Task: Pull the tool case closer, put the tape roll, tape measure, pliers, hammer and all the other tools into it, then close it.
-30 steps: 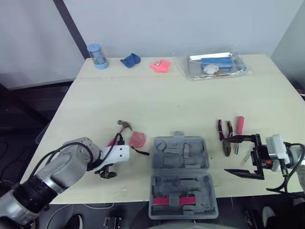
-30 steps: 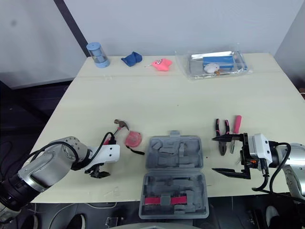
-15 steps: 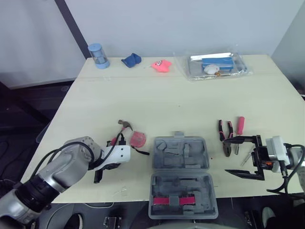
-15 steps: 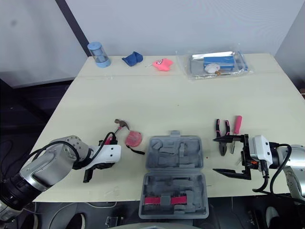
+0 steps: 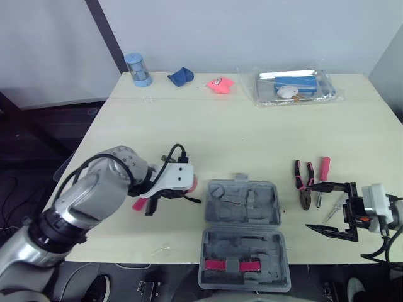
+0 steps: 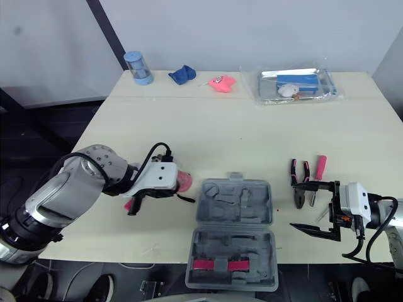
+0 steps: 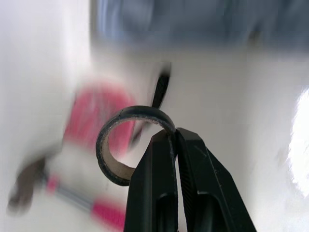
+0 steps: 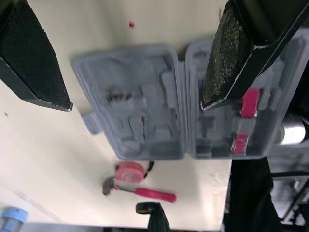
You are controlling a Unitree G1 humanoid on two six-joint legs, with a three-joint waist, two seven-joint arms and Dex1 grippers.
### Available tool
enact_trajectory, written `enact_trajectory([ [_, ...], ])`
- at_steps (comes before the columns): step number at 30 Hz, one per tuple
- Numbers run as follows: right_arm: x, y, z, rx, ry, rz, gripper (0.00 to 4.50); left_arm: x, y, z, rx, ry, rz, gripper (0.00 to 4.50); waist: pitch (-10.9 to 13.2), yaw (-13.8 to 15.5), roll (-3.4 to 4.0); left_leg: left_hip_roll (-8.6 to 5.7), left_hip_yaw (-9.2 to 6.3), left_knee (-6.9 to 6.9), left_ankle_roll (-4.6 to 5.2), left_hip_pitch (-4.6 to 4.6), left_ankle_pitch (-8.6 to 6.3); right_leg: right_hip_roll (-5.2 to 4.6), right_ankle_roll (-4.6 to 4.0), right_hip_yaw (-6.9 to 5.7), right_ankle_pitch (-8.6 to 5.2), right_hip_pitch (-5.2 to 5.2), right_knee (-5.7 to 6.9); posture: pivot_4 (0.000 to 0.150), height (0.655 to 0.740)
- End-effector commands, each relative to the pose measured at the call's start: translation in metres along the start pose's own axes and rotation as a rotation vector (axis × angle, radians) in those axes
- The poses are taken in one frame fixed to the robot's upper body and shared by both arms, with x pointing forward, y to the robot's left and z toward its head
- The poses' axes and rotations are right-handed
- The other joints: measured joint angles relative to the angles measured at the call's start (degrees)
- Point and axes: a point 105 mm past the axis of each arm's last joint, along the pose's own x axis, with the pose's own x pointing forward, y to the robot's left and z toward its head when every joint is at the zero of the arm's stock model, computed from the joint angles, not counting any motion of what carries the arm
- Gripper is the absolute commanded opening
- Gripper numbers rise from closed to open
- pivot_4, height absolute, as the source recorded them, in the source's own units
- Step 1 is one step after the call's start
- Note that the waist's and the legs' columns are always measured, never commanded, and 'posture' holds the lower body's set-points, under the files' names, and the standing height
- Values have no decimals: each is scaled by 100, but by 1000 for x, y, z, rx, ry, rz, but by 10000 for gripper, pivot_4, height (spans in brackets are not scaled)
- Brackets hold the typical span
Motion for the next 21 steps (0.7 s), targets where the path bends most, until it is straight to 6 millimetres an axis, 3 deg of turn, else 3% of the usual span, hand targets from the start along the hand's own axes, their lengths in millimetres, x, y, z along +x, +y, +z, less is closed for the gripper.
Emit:
enact_trajectory([
  [1, -12, -4, 6, -36, 2, -33, 45000, 6, 3, 13, 14, -38, -24, 360, 0, -3, 0, -2, -6, 4, -1, 0, 1, 0, 4, -1, -3, 3, 0, 1500, 7400],
  [8, -27, -4, -3, -17, 34, -84, 45000, 30, 16, 38, -4, -105, -47, 360, -1, 18, 1, -14, -47, 15, -17, 4, 11, 2, 20, -6, -16, 29, 2, 1500, 7400],
  [21, -44, -11, -7, 13, 14, -213, 45000, 54, 20, 38, -29, -85, -88, 360, -1, -1, 1, -15, -21, 20, -38, 17, 25, 3, 20, 29, -16, 14, 49, 1500, 7400],
])
